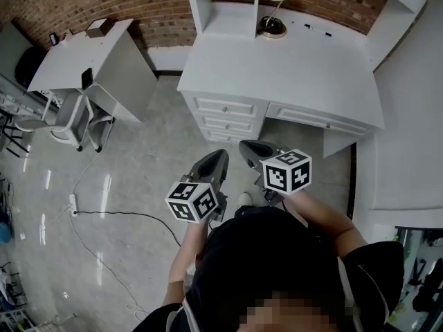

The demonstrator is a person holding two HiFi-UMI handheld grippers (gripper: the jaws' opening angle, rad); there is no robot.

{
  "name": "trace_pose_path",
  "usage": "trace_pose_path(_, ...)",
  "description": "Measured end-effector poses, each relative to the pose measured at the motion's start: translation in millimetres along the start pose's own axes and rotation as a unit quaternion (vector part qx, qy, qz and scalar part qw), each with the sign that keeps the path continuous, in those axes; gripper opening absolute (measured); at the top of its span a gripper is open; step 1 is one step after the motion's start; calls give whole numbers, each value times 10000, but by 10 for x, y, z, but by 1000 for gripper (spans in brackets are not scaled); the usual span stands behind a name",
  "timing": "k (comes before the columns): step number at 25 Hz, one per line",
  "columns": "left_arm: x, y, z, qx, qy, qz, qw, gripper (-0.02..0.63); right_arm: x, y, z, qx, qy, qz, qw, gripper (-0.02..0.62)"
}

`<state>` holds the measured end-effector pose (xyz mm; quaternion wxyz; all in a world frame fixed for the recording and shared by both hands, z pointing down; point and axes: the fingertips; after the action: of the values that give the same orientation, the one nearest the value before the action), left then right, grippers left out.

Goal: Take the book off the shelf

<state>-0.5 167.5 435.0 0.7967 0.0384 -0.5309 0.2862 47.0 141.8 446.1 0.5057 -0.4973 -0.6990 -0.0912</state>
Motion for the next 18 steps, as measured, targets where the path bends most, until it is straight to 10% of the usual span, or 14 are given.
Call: trace_pose_path(18, -243, -772, 210, 229, -107, 150, 9996, 6, -373, -167, -678, 318, -211, -313, 9988, -5)
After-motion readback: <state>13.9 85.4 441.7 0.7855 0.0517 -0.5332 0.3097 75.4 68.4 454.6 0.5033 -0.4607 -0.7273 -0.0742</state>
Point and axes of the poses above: the fingertips, and each gripper's own axes: y backward along the fingers, z to its left, x out of its underside, and after that the axes turned 2 degrees about -y, right-handed
